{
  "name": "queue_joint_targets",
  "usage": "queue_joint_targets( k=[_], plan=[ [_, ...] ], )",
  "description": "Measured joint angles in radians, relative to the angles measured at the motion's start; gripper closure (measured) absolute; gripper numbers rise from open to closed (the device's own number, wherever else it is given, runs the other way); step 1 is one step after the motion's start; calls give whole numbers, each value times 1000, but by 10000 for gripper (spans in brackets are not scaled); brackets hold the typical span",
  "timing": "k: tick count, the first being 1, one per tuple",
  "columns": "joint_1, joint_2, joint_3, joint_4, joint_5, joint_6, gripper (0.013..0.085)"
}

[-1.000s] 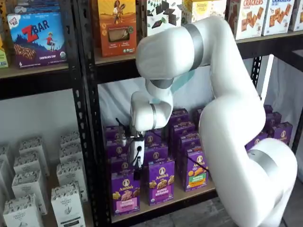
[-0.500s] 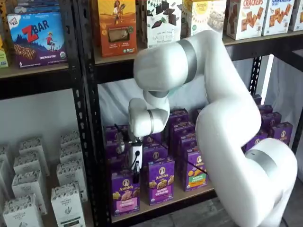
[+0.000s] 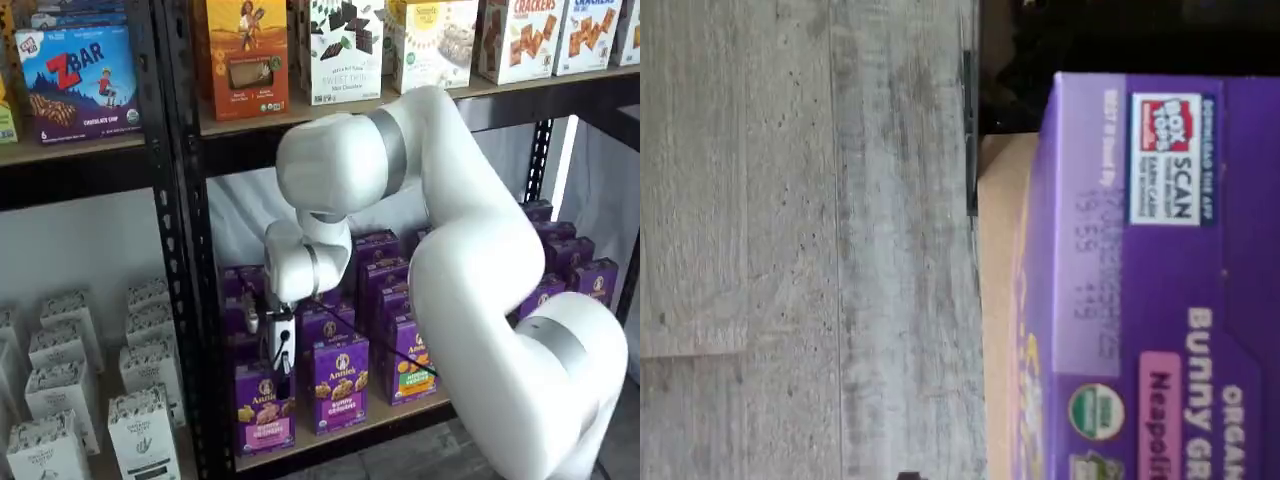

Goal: Pick up the purple box with a pink patch in the middle, on the bottom shelf, the first box from the left

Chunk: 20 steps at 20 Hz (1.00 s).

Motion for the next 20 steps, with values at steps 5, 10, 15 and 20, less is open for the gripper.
queue_joint_targets(
  k=[5, 10, 15, 20],
  plan=[
    [-1, 17, -13, 14, -5, -14, 130],
    [-4, 24, -20, 17, -7, -19, 210],
    [-2, 28, -27, 7, 6, -9, 330],
    [0, 25, -17, -6, -3, 5, 370]
  ],
)
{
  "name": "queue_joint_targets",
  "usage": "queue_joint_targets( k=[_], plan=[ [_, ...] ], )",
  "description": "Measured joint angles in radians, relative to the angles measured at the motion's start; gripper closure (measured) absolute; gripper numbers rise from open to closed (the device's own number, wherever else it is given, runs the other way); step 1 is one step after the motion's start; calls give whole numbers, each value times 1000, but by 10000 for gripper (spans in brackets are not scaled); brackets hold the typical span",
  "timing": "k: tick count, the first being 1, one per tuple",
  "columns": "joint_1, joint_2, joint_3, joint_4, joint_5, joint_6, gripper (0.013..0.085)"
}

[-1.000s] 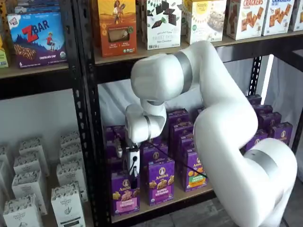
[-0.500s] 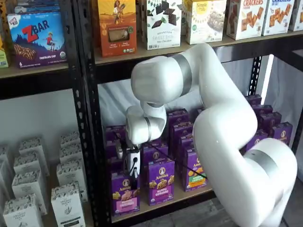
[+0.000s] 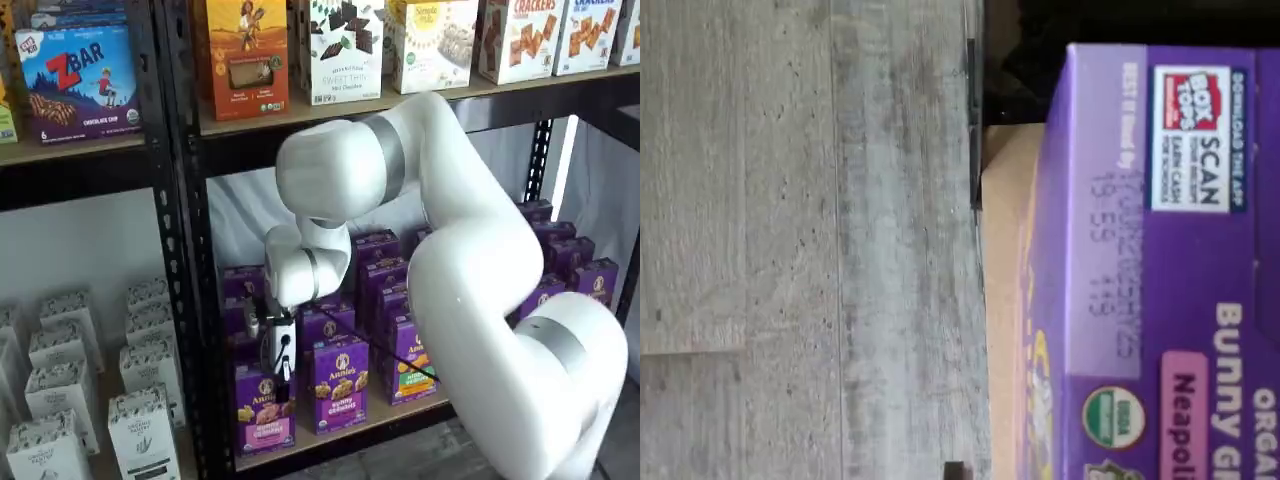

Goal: Pick up the purple box with a pink patch in the middle, on the bottom shelf, the first box from the left

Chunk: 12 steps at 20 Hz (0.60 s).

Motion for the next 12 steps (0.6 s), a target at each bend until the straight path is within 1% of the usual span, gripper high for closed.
queue_joint_targets(
  k=[12],
  plan=[
    [-1, -10, 13, 10, 3, -10, 370]
  ],
)
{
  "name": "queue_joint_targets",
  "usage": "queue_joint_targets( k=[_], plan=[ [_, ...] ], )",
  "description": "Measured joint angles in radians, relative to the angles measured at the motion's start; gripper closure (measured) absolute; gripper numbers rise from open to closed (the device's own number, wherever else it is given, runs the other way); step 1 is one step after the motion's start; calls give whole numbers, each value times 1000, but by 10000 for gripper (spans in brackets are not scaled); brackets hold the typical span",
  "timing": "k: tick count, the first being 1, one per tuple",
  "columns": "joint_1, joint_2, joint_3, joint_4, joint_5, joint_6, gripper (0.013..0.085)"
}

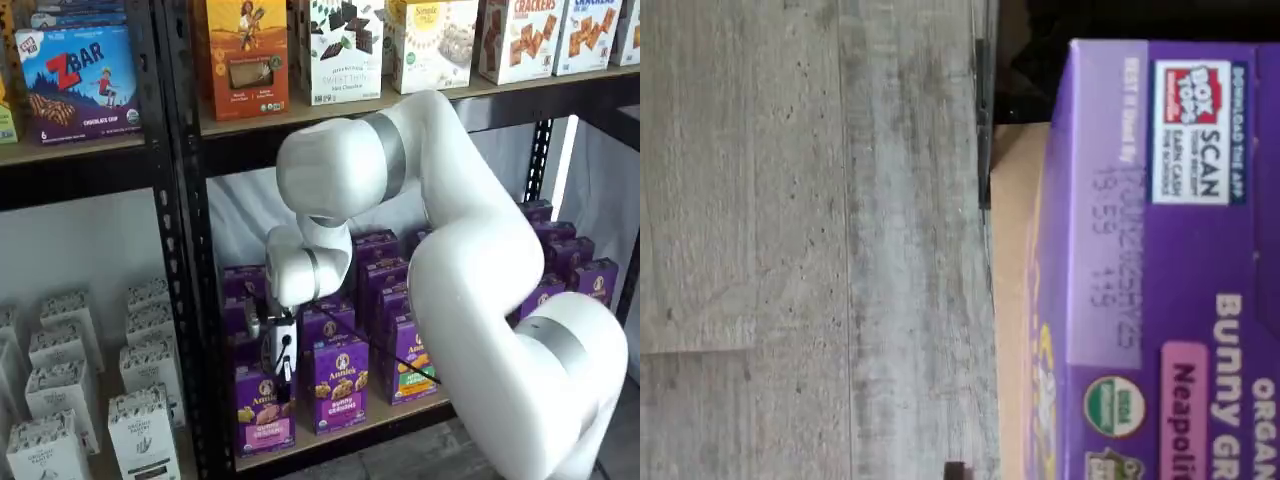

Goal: Pick up the purple box with a pink patch in the middle, on the bottom shelf, the first box from the left

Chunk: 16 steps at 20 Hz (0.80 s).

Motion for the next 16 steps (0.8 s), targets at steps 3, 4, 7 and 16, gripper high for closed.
queue_joint_targets(
  k=[3, 4, 7, 16],
  plan=[
    [1, -2, 7, 1, -13, 0, 370],
    [1, -2, 8, 0, -16, 1, 370],
    [2, -2, 12, -2, -28, 3, 410],
    [5, 10, 3, -22, -42, 23, 530]
  ],
)
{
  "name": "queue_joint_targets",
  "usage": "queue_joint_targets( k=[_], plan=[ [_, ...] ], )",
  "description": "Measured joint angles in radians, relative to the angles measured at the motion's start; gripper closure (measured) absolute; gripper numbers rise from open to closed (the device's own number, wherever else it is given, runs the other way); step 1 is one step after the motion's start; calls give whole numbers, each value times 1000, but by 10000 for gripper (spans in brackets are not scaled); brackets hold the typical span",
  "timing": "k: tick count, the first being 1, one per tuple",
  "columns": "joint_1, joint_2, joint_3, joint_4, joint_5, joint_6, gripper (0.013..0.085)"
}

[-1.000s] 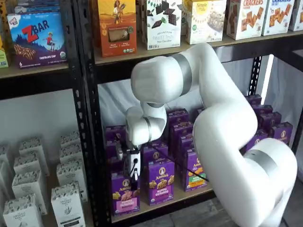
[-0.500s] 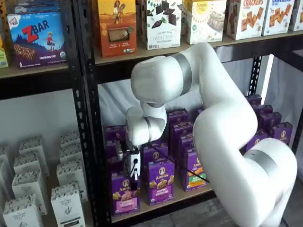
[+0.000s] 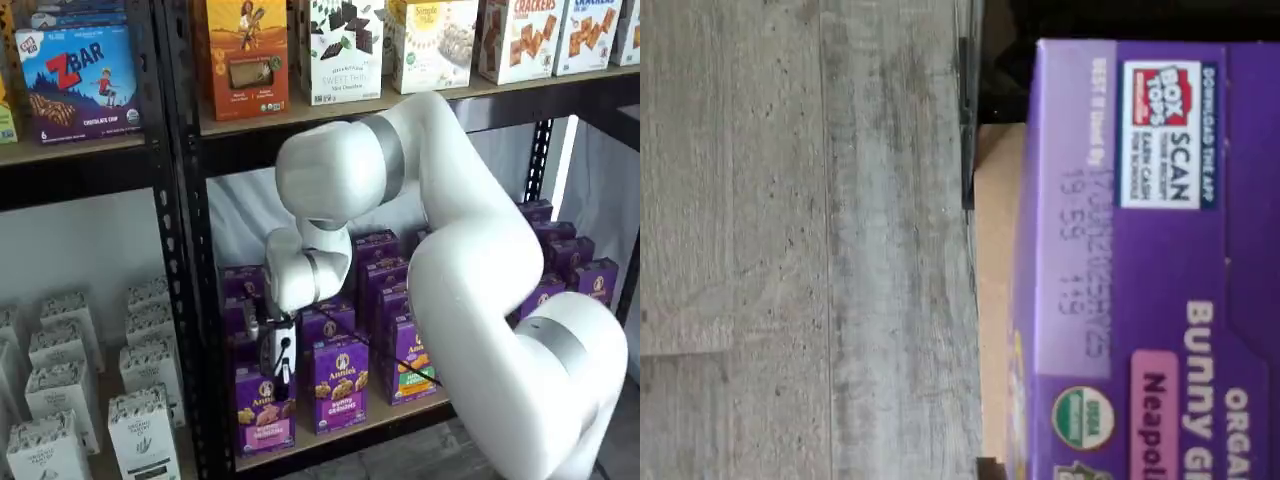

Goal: Pick up the purple box with a pink patch in the middle, on the bottom shelf, the first box from the left

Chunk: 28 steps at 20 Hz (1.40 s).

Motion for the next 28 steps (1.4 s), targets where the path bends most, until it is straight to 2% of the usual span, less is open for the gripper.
queue_joint_targets(
  k=[6, 9, 11, 12, 18, 24, 28],
  plan=[
    [2, 8, -10, -1, 2, 2, 530],
    [2, 8, -11, 1, 3, 1, 610],
    [1, 7, -9, -2, 3, 3, 610],
    [1, 7, -8, -4, 3, 5, 650],
    [3, -3, 10, -53, 1, 50, 650],
    [6, -43, 69, -58, -15, 57, 650],
    [5, -88, 134, -78, -29, 72, 650]
  ],
)
